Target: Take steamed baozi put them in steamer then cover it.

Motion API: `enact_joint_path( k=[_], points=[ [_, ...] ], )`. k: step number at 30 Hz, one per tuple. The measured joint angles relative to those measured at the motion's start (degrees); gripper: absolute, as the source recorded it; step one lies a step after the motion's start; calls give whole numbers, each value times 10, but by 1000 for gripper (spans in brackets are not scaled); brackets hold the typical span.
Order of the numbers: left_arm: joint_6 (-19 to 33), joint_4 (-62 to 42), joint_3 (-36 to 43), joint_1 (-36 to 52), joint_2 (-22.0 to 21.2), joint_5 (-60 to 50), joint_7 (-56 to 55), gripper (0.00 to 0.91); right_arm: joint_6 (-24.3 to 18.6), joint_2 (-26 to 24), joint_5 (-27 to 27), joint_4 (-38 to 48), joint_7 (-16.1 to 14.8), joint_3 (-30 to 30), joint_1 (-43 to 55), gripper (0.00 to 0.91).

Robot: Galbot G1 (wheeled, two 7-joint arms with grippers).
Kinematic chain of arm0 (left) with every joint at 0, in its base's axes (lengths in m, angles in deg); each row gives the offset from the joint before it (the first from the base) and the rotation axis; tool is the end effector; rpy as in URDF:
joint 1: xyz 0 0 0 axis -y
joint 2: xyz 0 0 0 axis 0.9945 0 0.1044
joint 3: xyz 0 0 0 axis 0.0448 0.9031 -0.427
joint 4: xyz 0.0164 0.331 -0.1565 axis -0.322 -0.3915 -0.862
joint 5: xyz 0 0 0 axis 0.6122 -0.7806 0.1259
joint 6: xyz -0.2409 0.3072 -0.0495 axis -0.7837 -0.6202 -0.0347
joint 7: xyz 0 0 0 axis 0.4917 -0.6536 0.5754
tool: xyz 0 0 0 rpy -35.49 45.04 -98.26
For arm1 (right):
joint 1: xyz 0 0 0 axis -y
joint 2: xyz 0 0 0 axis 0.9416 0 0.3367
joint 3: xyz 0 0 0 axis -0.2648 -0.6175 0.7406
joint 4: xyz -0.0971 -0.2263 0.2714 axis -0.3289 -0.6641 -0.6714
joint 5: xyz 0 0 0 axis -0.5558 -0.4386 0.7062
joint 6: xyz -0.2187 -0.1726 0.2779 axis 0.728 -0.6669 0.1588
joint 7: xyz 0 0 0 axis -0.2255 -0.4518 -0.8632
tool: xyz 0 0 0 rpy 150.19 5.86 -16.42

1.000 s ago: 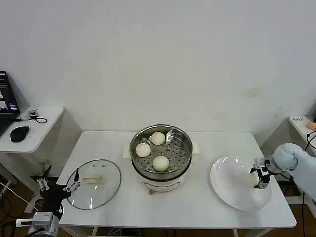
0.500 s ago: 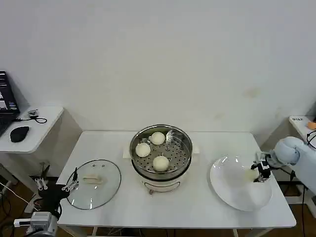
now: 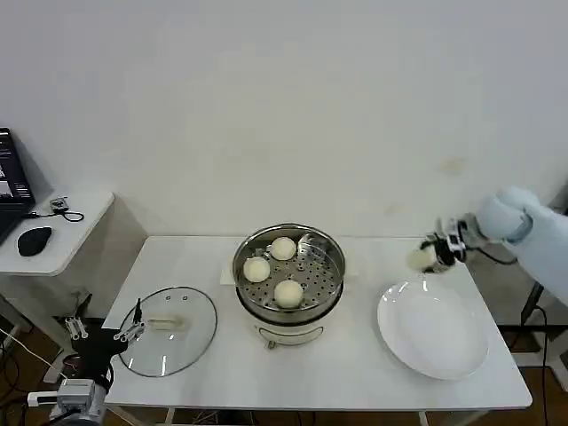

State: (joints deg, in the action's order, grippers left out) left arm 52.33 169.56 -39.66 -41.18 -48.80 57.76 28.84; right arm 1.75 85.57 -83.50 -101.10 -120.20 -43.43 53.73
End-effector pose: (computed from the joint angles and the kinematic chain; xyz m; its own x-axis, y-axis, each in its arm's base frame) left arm 0.1889 0.1169 -0.2608 -0.9839 -0.1669 0.0633 -0.1307 0.9150 0.3817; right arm 0.5543 -0.1449 -0.0658 -0.4165 -0.1815 0.8908 -0.9048 -0.0133 -0.4257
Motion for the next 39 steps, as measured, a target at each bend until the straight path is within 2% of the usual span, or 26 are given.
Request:
enact_joint_path(
  k=[10,16,22,28,39],
  points=[
    [1,2,-10,-1,1,1,0,907,77,94,99,-37,33,-103,121,645],
    [2,4,-15,-1,-2,1,0,907,129,148,162,-40,67,-149,145,645],
    [3,8,-23,-5,-2,3,0,907,172,192,202,-34,97,-181,142,645],
    [3,8,-25,-2,-4,4,0,907,196,226,215,-11,112,-196,126,645],
    [4,0,-25,2,-4,5,0,907,211,246,213,28,120,-206,99,645]
  ],
)
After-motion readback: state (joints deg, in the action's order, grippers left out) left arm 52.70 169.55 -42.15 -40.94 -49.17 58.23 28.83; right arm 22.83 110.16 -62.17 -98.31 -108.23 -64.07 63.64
